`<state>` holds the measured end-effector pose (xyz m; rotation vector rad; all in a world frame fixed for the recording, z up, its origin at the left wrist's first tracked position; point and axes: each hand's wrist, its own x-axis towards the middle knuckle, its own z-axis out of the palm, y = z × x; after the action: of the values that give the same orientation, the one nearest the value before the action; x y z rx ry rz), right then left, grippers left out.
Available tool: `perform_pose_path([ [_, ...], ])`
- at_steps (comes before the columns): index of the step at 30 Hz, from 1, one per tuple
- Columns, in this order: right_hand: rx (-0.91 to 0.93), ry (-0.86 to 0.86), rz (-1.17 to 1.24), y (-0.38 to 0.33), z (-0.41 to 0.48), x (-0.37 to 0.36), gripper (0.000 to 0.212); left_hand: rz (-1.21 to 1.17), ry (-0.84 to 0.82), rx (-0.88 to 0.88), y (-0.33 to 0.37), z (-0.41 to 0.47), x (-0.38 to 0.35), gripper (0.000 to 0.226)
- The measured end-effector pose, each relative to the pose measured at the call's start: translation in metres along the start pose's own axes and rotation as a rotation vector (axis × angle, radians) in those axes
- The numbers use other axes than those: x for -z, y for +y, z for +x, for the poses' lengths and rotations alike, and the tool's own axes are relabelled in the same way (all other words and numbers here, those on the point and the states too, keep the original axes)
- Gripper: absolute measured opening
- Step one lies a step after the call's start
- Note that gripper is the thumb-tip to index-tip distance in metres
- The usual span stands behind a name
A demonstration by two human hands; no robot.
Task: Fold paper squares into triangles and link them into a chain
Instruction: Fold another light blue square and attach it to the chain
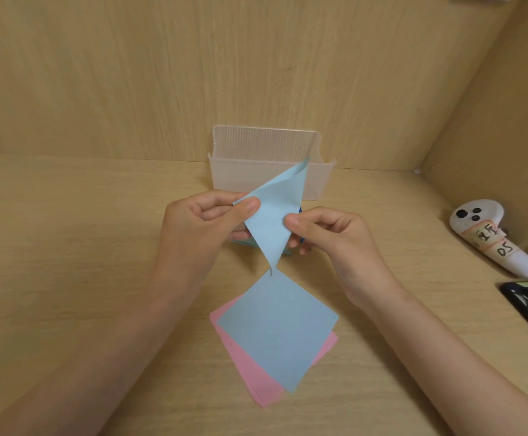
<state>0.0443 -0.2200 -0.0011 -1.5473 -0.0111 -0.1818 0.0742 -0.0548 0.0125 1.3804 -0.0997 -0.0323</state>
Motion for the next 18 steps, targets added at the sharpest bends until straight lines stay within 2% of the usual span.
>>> perform_pose_path([
  [6, 0.001, -0.028, -0.068, -0.0001, 0.0017, 0.0034, 0.011, 0.080, -0.171, 0.127, 0.0028, 0.0055, 0.0059, 0.012],
  [10, -0.013, -0.084, -0.130, 0.0020, -0.0006, -0.0017, 0.011, 0.268, -0.213, 0.060, 0.0000, 0.0021, 0.0041, 0.017],
  [12, -0.022, -0.087, -0.138, 0.0028, -0.0015, -0.0027, 0.009, 0.287, -0.201, 0.040, -0.0020, 0.0002, 0.0039, 0.014],
  [18, -0.028, -0.099, -0.110, -0.0004, -0.0028, -0.0028, 0.008, 0.135, -0.120, 0.081, -0.0047, -0.0032, -0.0005, 0.013],
])
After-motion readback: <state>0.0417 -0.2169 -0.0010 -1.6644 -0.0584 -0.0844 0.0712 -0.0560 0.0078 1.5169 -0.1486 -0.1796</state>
